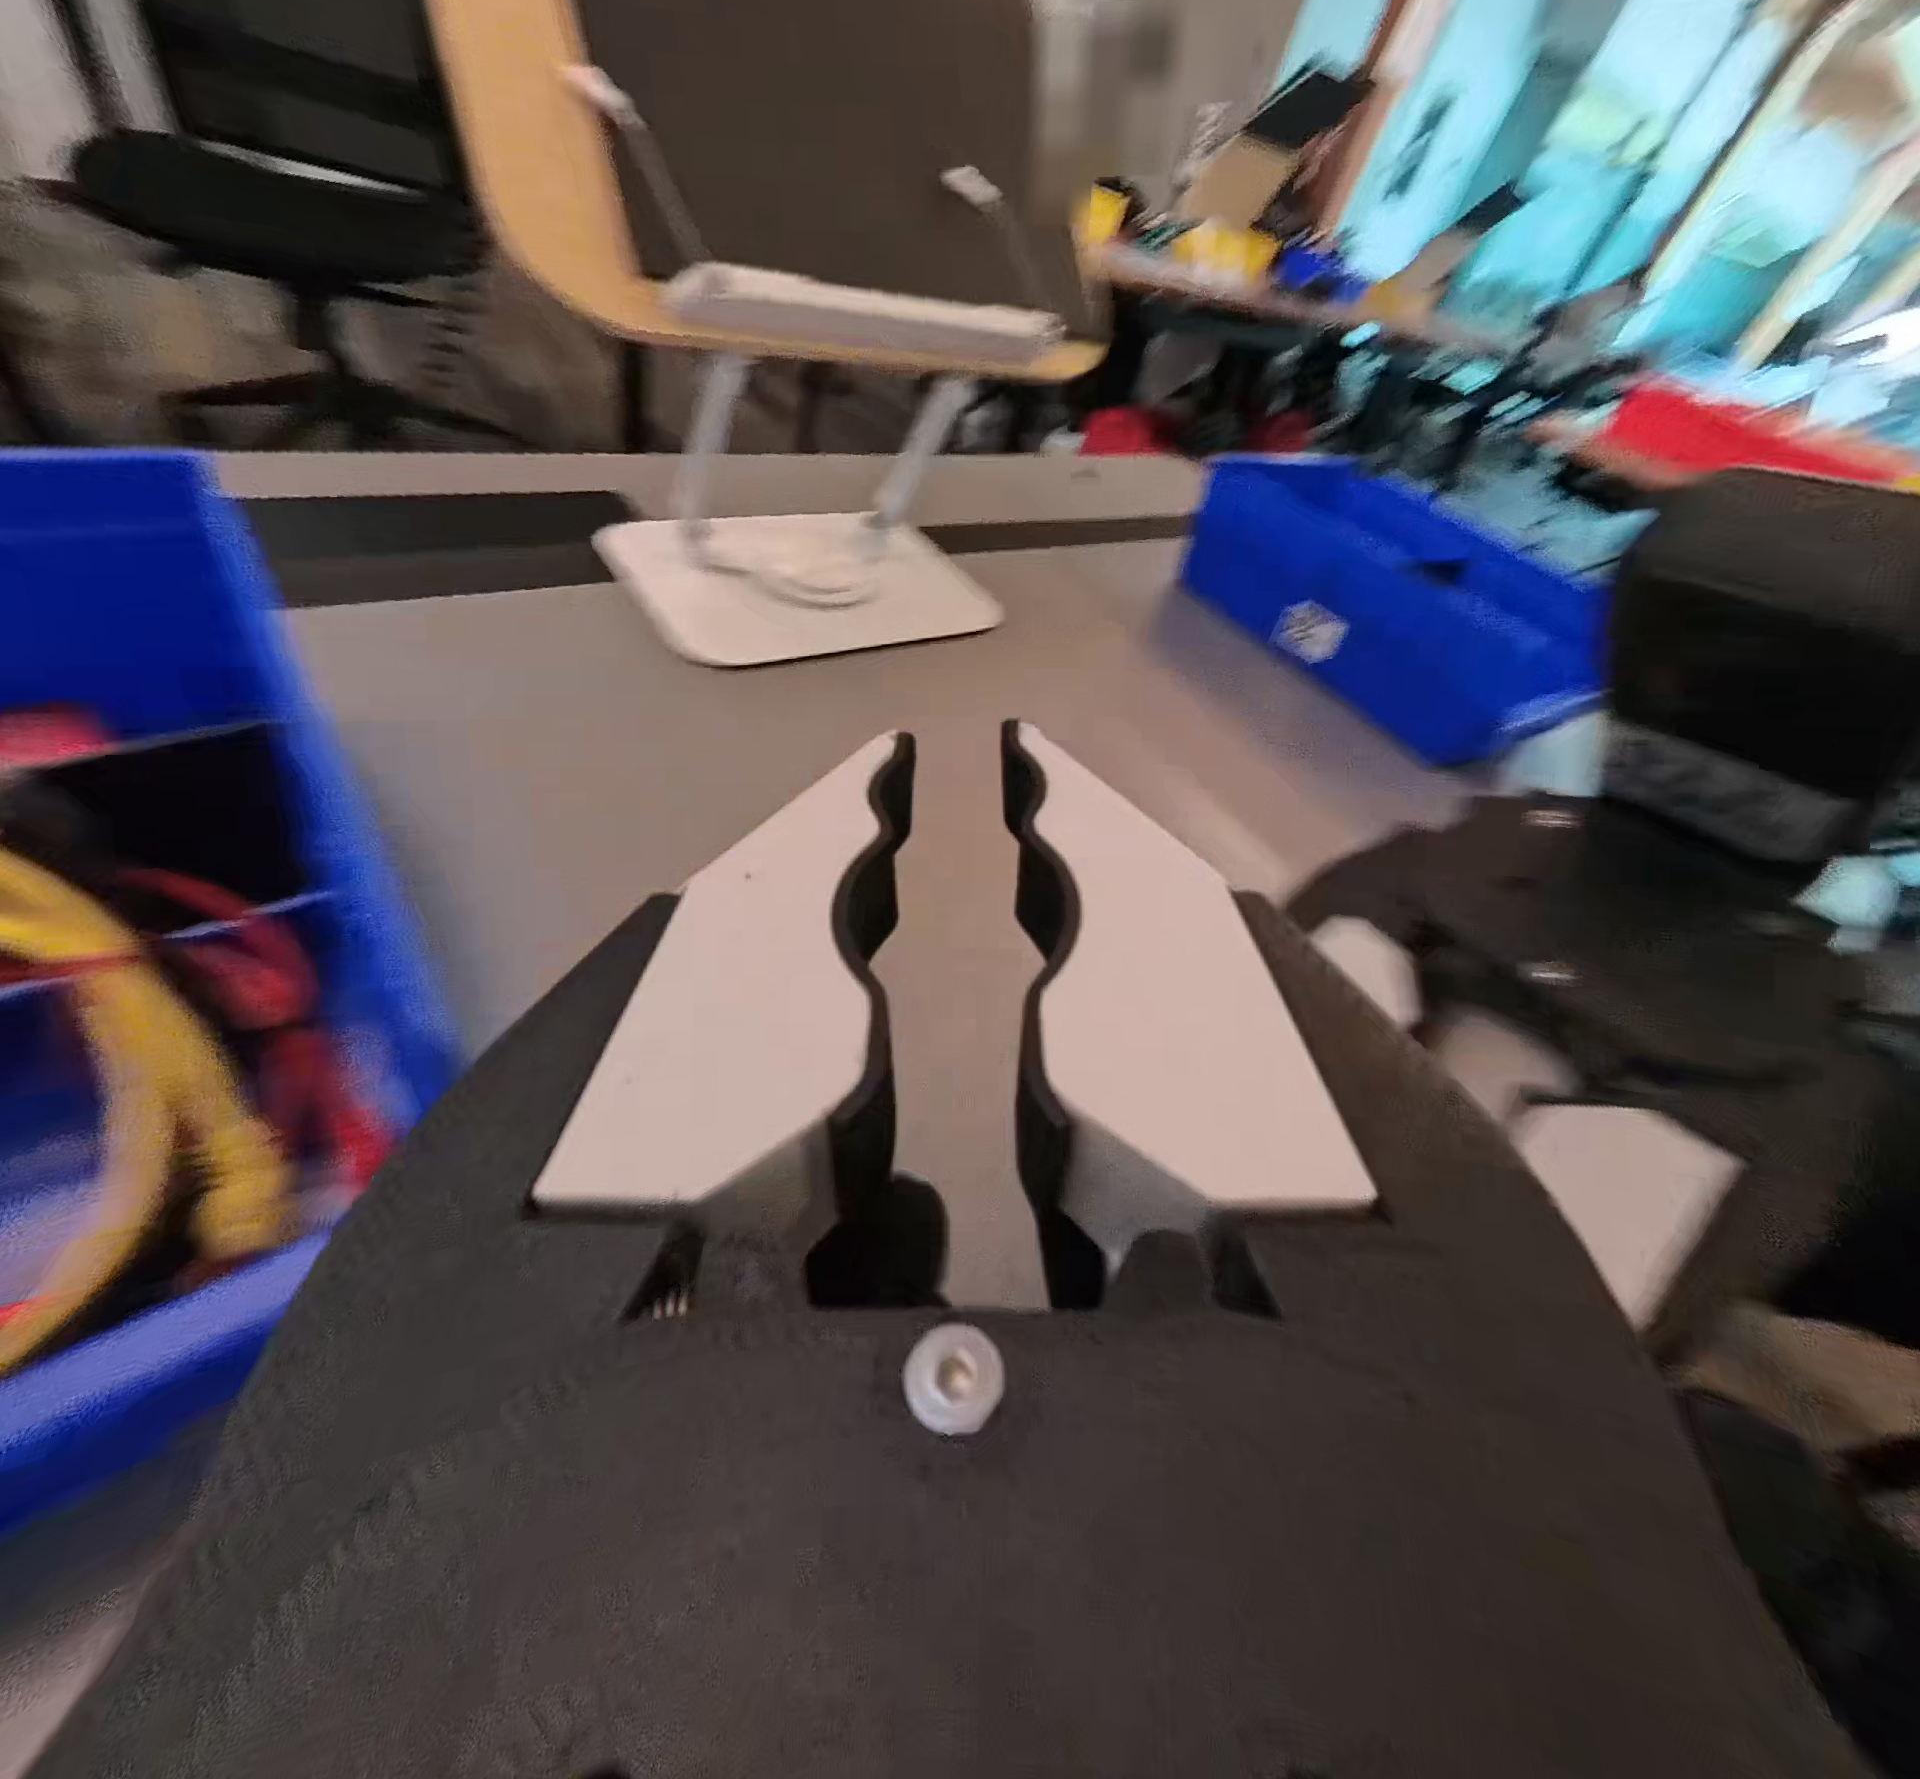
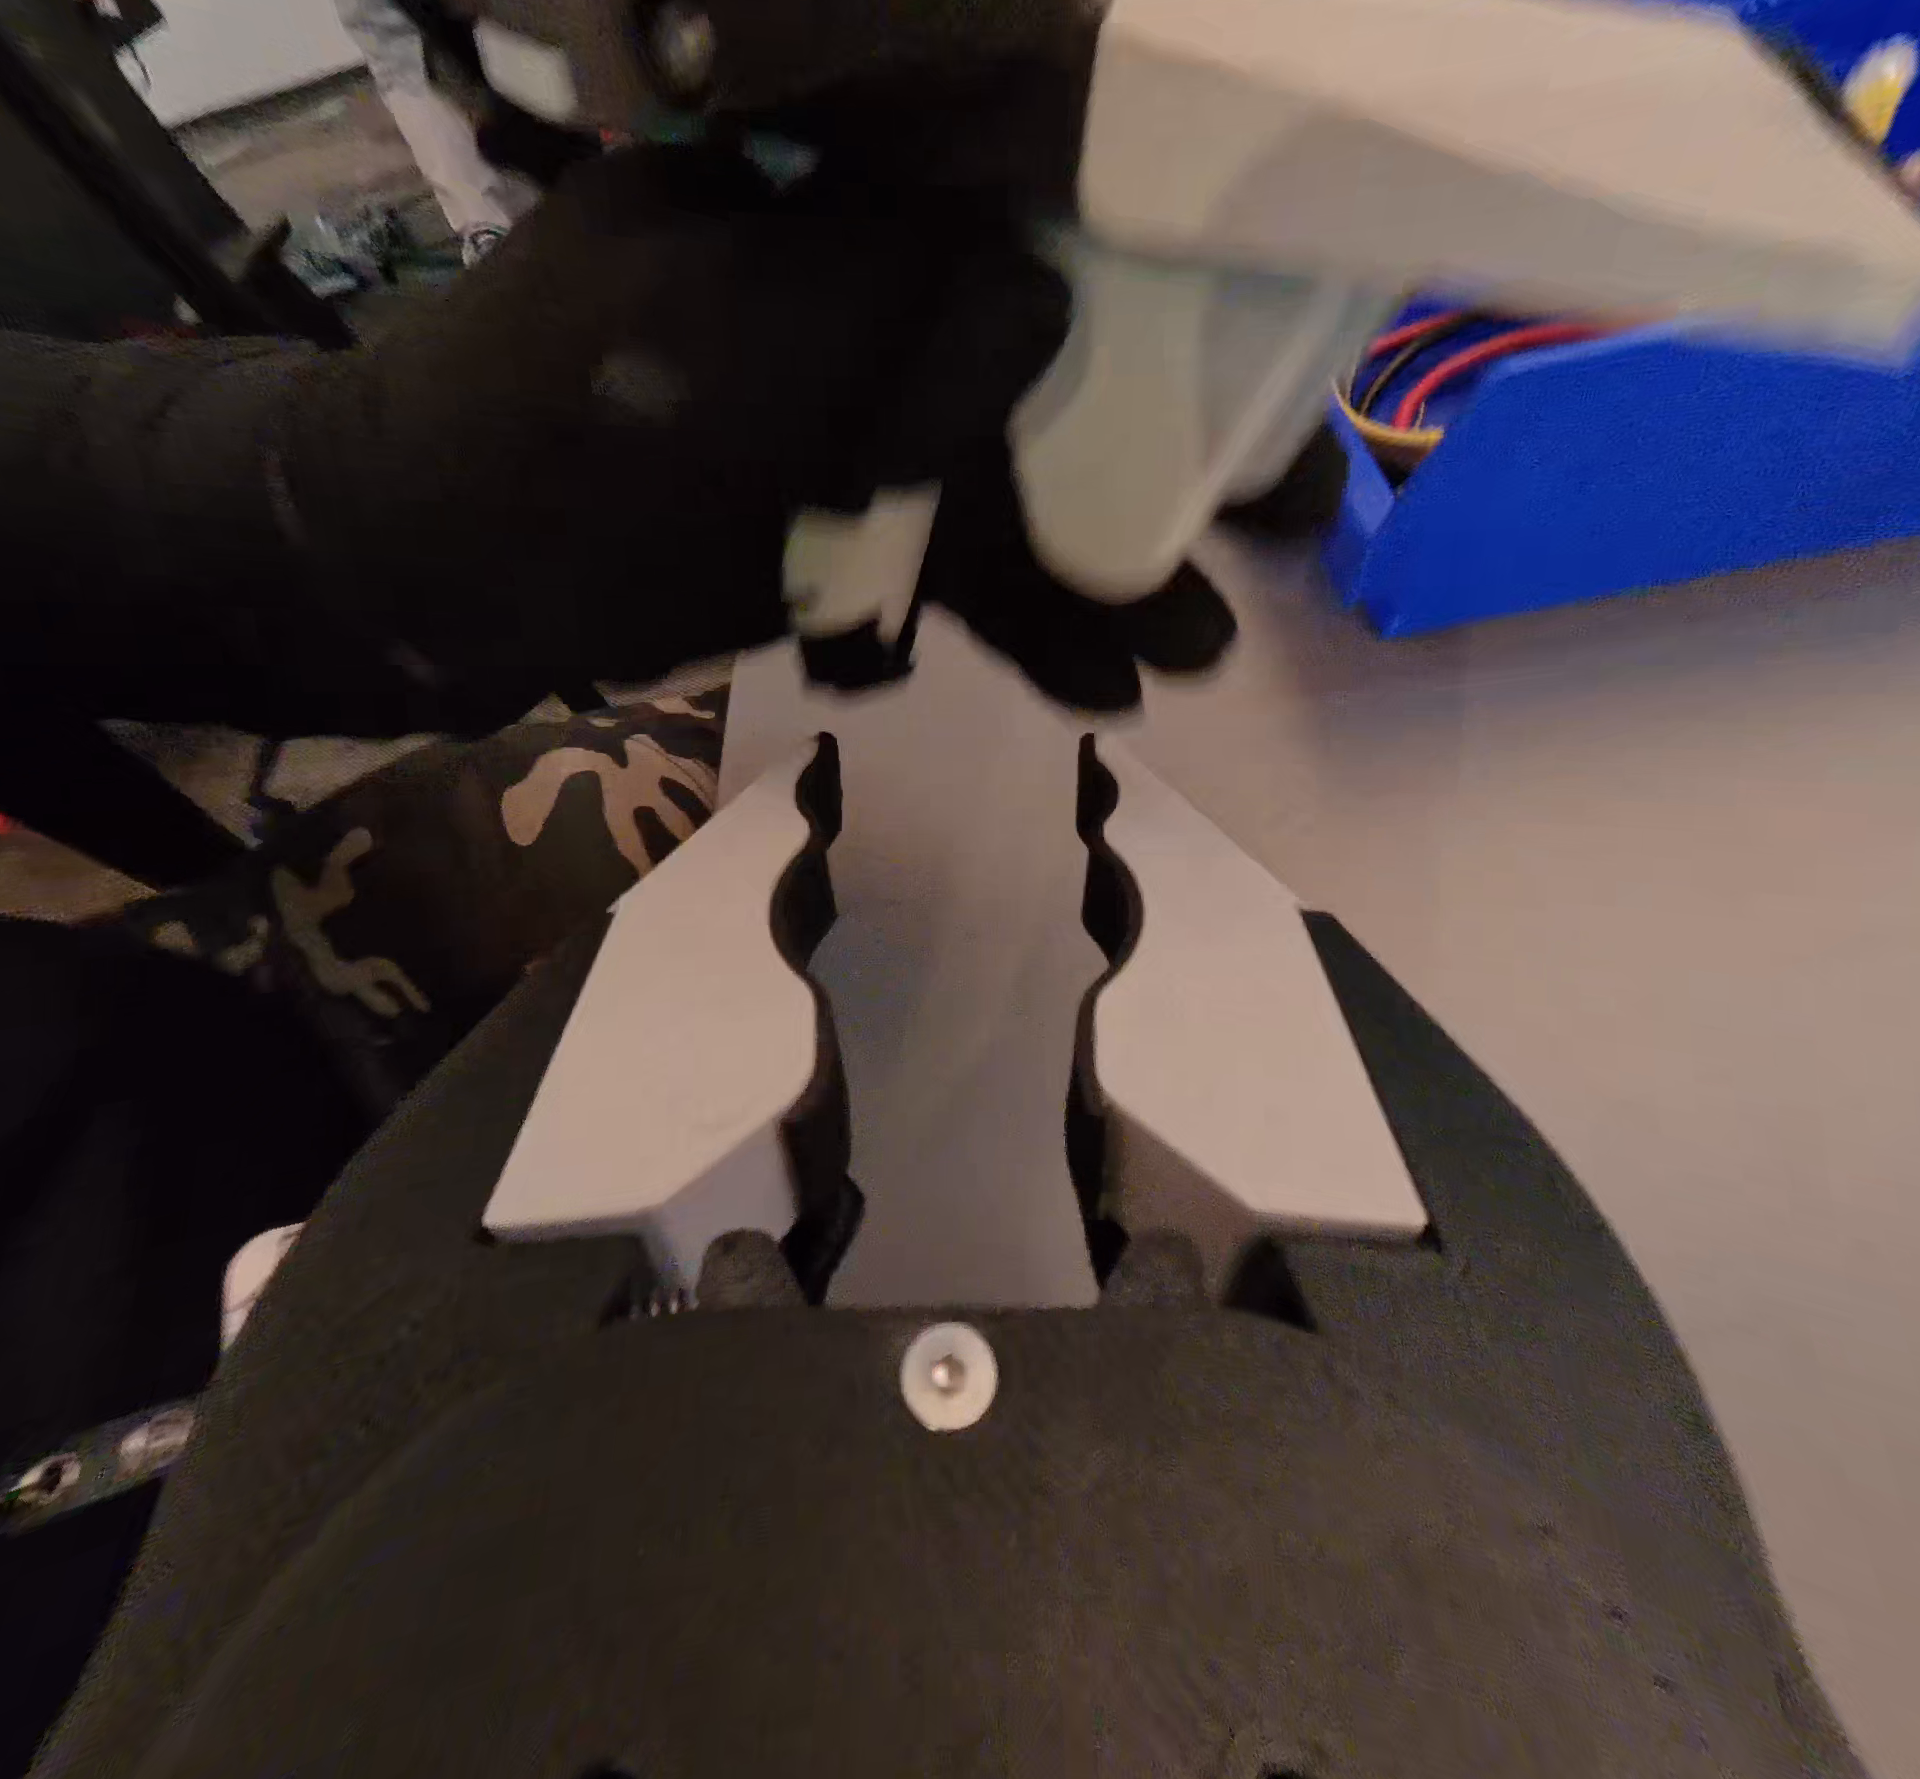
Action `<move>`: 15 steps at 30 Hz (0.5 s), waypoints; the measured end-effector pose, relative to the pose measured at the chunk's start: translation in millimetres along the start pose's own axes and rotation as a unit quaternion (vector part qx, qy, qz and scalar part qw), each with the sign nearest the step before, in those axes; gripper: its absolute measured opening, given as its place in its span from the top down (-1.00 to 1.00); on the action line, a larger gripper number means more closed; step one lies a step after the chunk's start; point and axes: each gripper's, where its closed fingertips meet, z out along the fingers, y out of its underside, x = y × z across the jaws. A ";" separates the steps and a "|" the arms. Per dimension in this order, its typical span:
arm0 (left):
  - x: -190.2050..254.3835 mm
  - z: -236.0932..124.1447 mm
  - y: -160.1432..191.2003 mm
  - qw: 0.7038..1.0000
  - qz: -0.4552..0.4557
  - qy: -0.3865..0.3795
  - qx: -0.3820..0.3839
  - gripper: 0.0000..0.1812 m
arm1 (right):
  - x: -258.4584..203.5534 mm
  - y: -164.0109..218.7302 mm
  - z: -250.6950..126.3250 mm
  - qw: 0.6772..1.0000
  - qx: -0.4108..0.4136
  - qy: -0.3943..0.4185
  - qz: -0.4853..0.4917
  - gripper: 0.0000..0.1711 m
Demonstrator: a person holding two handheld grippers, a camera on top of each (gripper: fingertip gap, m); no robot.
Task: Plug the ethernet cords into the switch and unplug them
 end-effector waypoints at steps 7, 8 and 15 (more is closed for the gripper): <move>-159.4 18.0 -53.7 0.971 0.120 -0.158 -0.132 0.54 | -6.9 6.1 -8.6 1.000 0.018 -0.002 0.012 0.71; -184.3 26.3 -53.3 0.958 0.138 -0.181 -0.174 0.51 | -4.8 10.3 -6.9 1.000 0.007 0.007 -0.005 0.71; -321.7 77.4 26.8 0.869 -0.005 -0.222 -0.443 0.21 | 6.7 29.0 -3.6 0.996 -0.039 0.038 -0.066 0.68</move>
